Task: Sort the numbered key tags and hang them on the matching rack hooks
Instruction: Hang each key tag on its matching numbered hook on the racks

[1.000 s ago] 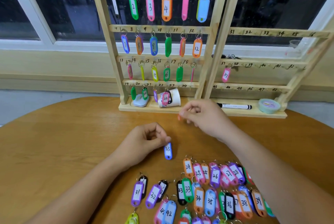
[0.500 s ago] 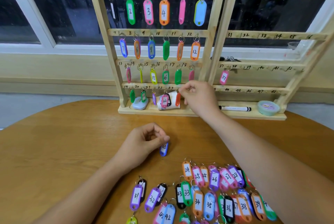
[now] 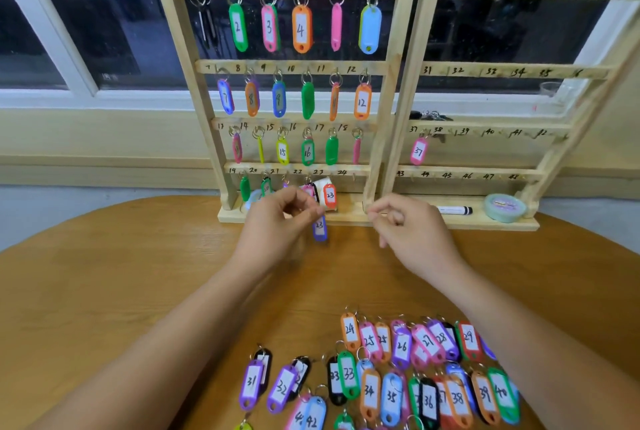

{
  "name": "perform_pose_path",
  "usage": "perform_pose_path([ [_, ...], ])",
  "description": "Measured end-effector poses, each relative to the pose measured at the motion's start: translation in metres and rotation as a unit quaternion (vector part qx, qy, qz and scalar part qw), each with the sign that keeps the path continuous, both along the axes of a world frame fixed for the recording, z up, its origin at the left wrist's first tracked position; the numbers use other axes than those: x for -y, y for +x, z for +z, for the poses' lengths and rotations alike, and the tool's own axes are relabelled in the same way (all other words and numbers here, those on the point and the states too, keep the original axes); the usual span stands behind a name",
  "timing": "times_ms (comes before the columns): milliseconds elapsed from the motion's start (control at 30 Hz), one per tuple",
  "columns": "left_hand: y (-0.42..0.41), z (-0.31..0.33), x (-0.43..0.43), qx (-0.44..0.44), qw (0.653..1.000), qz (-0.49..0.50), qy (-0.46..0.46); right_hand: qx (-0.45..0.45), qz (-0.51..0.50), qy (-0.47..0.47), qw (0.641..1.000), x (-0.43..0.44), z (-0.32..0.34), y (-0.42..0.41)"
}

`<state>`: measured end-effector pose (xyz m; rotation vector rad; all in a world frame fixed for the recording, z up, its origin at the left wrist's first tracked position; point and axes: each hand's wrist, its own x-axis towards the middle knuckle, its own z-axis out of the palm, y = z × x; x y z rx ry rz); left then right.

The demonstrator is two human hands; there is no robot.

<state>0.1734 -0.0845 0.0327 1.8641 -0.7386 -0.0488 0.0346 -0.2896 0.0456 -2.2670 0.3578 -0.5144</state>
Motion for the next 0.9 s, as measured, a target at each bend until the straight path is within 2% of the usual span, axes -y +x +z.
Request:
perform_pose_path([
  [200,0.014,0.013,0.031,0.008,0.999,0.045,-0.027,-0.096,0.051,0.05,0.993,0.017,-0.018,-0.017],
  [333,0.017,0.019,0.043,0.025,0.997,0.072,-0.031,-0.163,0.103,0.034,0.981,0.022,-0.024,-0.017],
  [600,0.016,0.021,0.053,0.115,0.986,0.121,0.006,-0.172,0.12,0.056,0.976,0.027,-0.027,-0.017],
  [800,0.014,0.021,0.05,0.113,0.987,0.117,0.012,-0.17,0.121,0.054,0.976,0.027,-0.028,-0.017],
  [900,0.011,0.014,0.044,0.129,0.985,0.094,0.07,-0.171,0.125,0.056,0.976,0.027,-0.029,-0.017],
])
